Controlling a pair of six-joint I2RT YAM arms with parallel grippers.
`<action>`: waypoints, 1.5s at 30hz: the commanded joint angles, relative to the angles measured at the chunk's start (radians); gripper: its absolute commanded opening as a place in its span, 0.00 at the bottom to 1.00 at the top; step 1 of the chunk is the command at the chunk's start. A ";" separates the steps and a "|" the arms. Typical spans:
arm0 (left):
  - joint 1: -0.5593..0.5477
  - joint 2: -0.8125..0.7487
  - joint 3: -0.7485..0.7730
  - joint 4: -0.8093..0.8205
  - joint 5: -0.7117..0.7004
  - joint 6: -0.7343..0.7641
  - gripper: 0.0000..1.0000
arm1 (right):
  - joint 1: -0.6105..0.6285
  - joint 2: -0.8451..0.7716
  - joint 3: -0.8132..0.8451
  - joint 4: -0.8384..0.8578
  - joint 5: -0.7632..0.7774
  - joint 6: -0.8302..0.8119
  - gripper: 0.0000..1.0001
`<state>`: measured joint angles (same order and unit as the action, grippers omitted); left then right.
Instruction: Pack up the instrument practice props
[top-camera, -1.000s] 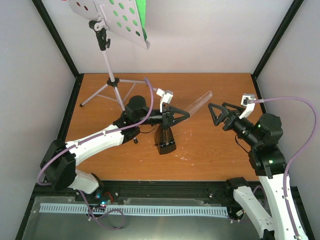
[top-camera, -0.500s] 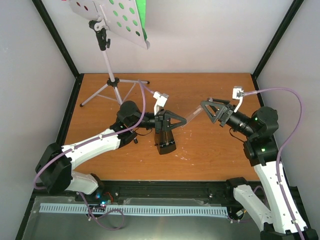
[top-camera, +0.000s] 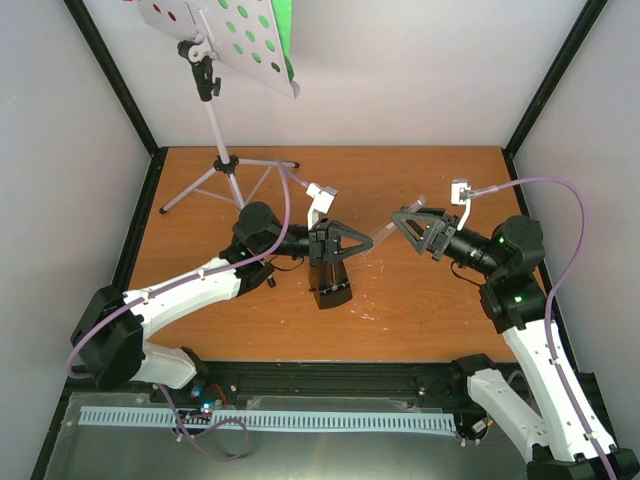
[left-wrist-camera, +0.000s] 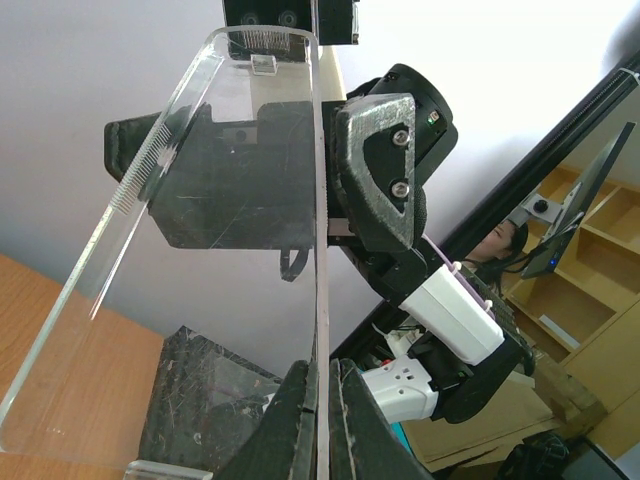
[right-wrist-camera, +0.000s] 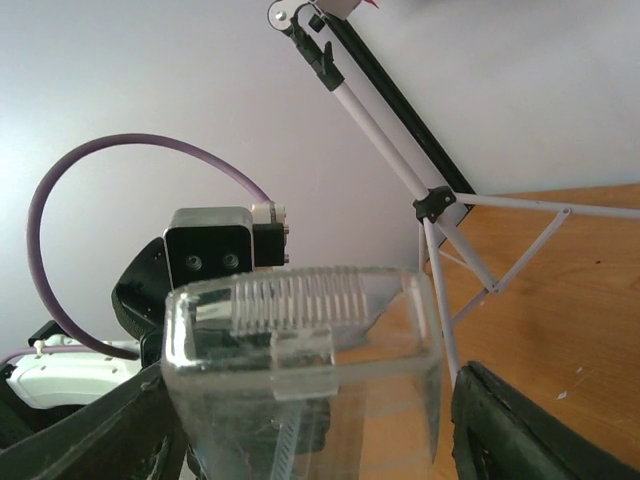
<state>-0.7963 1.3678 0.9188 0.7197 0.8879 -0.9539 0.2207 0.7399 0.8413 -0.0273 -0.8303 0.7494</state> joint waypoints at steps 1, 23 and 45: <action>0.002 0.000 0.037 0.049 0.019 -0.009 0.00 | 0.012 -0.018 -0.022 0.032 -0.002 -0.004 0.68; 0.200 -0.315 -0.160 -0.587 -0.239 0.236 0.99 | 0.411 -0.180 -0.376 -0.066 0.648 -0.433 0.53; 0.412 -0.174 0.008 -0.807 -0.499 0.725 1.00 | 1.016 0.299 -0.372 0.404 1.582 -0.473 0.52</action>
<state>-0.3988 1.1942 0.9649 -0.1272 0.4828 -0.2867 1.1770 0.9707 0.4461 0.2455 0.5903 0.2512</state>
